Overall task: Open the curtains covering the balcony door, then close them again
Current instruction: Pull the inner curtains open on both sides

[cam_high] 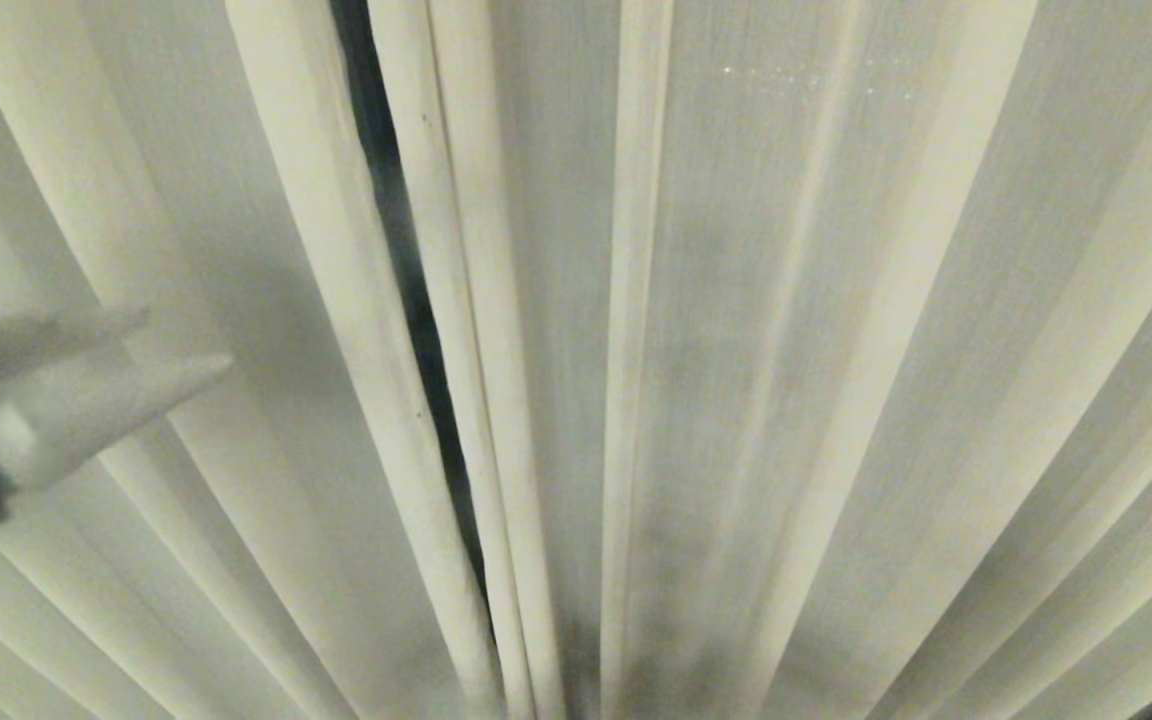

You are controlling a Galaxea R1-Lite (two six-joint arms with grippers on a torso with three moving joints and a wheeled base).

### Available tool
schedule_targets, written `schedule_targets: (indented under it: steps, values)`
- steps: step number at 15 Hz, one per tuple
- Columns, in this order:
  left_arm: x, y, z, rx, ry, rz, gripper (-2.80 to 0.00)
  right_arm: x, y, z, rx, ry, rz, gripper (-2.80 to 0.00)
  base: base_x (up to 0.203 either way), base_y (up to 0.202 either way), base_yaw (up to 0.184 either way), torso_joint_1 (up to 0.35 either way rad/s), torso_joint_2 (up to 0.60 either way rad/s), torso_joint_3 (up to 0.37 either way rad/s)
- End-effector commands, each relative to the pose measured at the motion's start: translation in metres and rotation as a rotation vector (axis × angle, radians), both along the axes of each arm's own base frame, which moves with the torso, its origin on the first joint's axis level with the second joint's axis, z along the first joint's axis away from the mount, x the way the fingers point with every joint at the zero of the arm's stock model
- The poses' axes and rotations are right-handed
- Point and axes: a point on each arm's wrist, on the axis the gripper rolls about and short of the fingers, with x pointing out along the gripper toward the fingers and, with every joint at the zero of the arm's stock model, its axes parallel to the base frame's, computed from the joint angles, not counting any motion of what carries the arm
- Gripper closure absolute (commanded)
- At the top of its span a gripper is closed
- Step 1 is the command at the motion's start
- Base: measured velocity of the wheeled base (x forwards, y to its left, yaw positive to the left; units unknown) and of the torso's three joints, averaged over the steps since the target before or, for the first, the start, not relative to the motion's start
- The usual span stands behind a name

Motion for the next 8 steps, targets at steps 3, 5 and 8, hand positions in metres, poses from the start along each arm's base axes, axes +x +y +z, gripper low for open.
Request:
schedule_targets:
  steps: [3,5,8]
  values:
    - [0.069,-0.012,0.008,0.027,0.078,-0.009,-2.80,0.000,0.000,0.000,-0.001,0.000,0.001,0.00,0.000,0.000,0.000,0.000,0.00,0.000]
    - [0.088,-0.017,0.011,0.036,0.083,-0.015,-2.80,0.000,0.000,0.000,-0.001,0.000,0.001,0.00,0.000,0.000,0.000,0.000,0.00,0.000]
    - [0.113,-0.021,0.019,0.037,0.079,-0.016,-2.80,0.000,0.000,0.000,-0.001,0.000,0.001,0.00,0.000,0.000,0.000,0.000,0.00,0.000]
